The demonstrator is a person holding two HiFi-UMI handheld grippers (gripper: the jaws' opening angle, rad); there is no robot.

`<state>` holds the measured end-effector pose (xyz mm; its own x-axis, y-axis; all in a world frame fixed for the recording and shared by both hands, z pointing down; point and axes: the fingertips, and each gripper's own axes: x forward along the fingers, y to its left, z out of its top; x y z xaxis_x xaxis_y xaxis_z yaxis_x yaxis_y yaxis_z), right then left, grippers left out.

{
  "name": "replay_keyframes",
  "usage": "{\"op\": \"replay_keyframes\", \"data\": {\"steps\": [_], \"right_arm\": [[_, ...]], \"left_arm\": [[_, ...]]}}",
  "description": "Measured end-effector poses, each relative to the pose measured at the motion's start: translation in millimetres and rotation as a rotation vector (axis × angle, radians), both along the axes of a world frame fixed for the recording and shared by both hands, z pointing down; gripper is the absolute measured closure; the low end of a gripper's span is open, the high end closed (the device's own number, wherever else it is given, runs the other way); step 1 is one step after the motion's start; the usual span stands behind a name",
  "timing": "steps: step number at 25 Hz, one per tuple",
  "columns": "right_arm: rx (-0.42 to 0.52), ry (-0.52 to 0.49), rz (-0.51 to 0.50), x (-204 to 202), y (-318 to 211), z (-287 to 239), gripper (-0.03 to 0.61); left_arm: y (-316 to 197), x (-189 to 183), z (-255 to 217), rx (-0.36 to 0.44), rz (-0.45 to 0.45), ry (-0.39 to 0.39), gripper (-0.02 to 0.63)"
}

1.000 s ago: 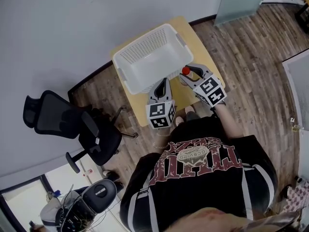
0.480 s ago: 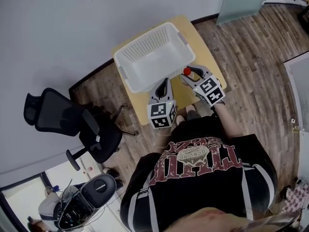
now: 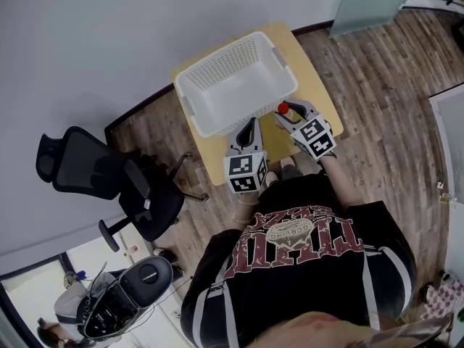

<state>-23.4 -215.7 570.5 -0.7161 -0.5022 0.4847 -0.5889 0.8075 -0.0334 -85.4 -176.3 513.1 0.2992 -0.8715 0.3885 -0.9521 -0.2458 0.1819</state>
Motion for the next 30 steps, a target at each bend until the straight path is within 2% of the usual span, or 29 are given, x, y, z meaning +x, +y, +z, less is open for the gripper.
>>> {"op": "replay_keyframes", "data": {"steps": [30], "right_arm": [[0.055,-0.020,0.022,16,18,14,0.411]], "left_arm": [[2,9,4,-0.005,0.011,0.005,0.586]]}}
